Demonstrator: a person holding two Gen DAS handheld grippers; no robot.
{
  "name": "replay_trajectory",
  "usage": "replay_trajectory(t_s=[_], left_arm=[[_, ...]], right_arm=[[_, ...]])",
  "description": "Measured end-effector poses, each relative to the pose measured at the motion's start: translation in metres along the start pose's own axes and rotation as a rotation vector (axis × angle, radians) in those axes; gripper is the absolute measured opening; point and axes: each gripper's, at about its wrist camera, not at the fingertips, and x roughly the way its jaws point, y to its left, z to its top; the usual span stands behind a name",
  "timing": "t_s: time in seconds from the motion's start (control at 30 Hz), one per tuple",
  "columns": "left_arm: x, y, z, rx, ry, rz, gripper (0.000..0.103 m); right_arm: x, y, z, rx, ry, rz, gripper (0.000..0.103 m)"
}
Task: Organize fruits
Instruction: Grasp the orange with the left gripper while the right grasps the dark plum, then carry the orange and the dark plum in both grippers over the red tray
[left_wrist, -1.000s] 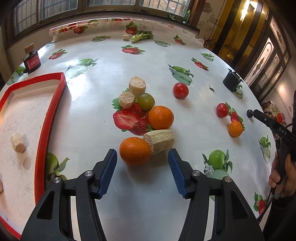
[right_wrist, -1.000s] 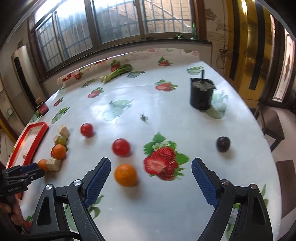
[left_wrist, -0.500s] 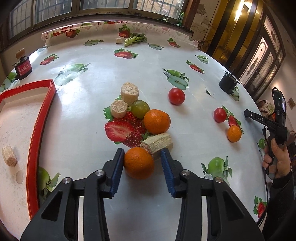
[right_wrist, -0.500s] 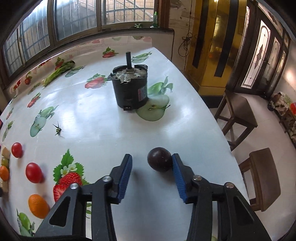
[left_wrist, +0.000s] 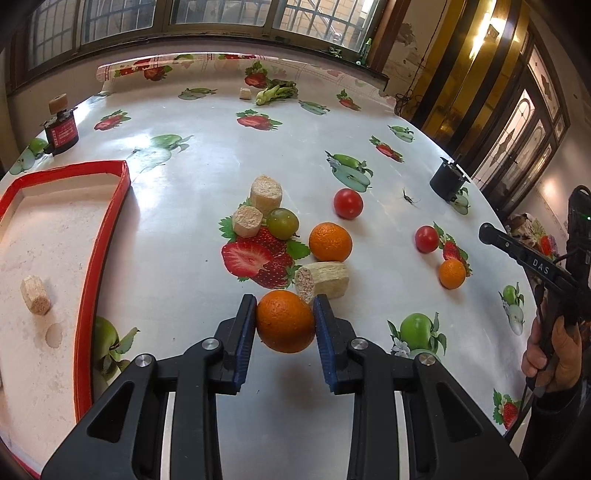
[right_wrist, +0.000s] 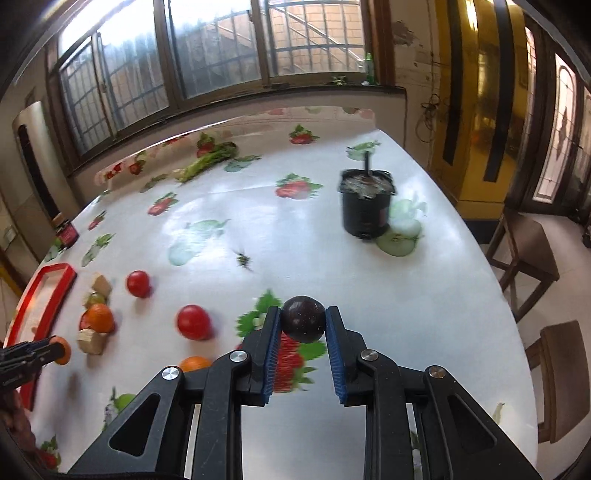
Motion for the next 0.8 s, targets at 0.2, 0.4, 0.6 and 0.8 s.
replay_trajectory(t_s=[0.2, 0.4, 0.6, 0.8], left_arm=[[-0.017, 0.007, -0.004, -0.017, -0.029, 0.026, 0.028], [-0.035, 0.021, -0.008, -0.051, -0.057, 0.057, 0.028], [-0.052, 0.035, -0.011, -0.077, -0.084, 0.088, 0.028], [-0.069, 0.049, -0.013, -0.099, -0.11, 0.123, 0.028]], right_arm=[[-0.003, 0.067, -0.007, -0.103, 0.016, 0.115, 0.025], [-0.003, 0.109, -0.013, -0.159, 0.034, 0.186, 0.025], [-0.006, 0.143, -0.014, -0.204, 0.039, 0.244, 0.025], [-0.007, 0.179, -0.016, -0.249, 0.047, 0.307, 0.025]])
